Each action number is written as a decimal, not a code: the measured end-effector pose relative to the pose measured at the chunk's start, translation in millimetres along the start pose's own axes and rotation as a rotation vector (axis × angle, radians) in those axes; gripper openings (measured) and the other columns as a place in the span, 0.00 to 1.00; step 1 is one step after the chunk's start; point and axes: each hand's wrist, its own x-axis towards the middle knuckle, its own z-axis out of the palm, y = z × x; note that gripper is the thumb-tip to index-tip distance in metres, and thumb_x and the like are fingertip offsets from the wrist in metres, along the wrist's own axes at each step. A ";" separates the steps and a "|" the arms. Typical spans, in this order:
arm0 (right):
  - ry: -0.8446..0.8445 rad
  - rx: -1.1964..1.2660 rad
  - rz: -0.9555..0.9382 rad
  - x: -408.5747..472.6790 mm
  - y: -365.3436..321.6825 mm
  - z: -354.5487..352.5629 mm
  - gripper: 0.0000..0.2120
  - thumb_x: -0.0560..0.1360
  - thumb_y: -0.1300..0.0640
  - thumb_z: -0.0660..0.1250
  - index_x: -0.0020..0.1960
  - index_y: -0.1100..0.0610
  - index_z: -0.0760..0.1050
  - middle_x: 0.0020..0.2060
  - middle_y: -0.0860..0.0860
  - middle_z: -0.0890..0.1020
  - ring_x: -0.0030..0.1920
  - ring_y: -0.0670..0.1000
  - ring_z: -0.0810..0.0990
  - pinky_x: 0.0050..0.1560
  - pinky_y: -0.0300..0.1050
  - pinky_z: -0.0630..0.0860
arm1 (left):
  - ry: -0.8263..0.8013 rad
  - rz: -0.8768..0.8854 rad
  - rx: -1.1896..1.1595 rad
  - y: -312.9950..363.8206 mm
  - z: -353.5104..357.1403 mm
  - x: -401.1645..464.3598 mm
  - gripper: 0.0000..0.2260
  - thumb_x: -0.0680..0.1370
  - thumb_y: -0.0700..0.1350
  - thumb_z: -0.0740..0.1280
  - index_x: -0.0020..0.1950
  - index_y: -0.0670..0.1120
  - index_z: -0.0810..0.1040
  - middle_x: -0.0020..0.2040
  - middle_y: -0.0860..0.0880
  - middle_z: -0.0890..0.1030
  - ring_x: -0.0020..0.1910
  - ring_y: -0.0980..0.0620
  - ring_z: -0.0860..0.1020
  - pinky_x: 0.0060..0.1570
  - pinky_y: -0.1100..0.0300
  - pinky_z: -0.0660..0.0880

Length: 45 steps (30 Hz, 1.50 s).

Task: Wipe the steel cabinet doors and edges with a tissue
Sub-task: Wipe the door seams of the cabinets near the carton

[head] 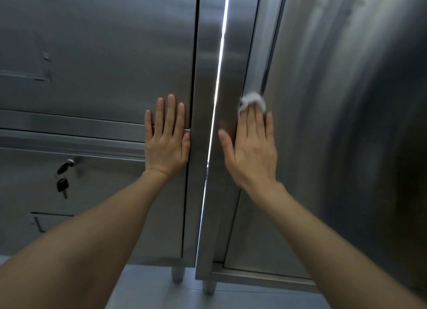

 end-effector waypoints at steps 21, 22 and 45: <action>0.050 -0.052 -0.114 -107.0 7.5 56.8 0.34 0.82 0.43 0.59 0.75 0.70 0.63 0.73 0.65 0.68 0.76 0.61 0.63 0.79 0.52 0.51 | -0.052 -0.032 -0.019 5.6 -16.1 -11.4 0.26 0.84 0.49 0.51 0.80 0.39 0.55 0.79 0.36 0.58 0.78 0.36 0.56 0.76 0.38 0.51; 0.057 -0.065 -0.120 -107.4 7.2 57.9 0.34 0.82 0.43 0.59 0.75 0.70 0.62 0.73 0.65 0.67 0.76 0.61 0.62 0.79 0.52 0.51 | -0.046 -0.011 -0.036 7.1 -17.4 -23.5 0.26 0.83 0.48 0.52 0.80 0.39 0.56 0.79 0.37 0.58 0.78 0.37 0.56 0.76 0.39 0.51; 0.118 -0.128 -0.111 -127.3 12.2 79.5 0.31 0.85 0.43 0.51 0.75 0.69 0.62 0.74 0.64 0.67 0.76 0.59 0.62 0.78 0.59 0.50 | 0.002 -0.035 -0.029 36.7 28.9 -160.4 0.27 0.82 0.49 0.49 0.78 0.36 0.55 0.77 0.36 0.56 0.79 0.44 0.45 0.76 0.41 0.47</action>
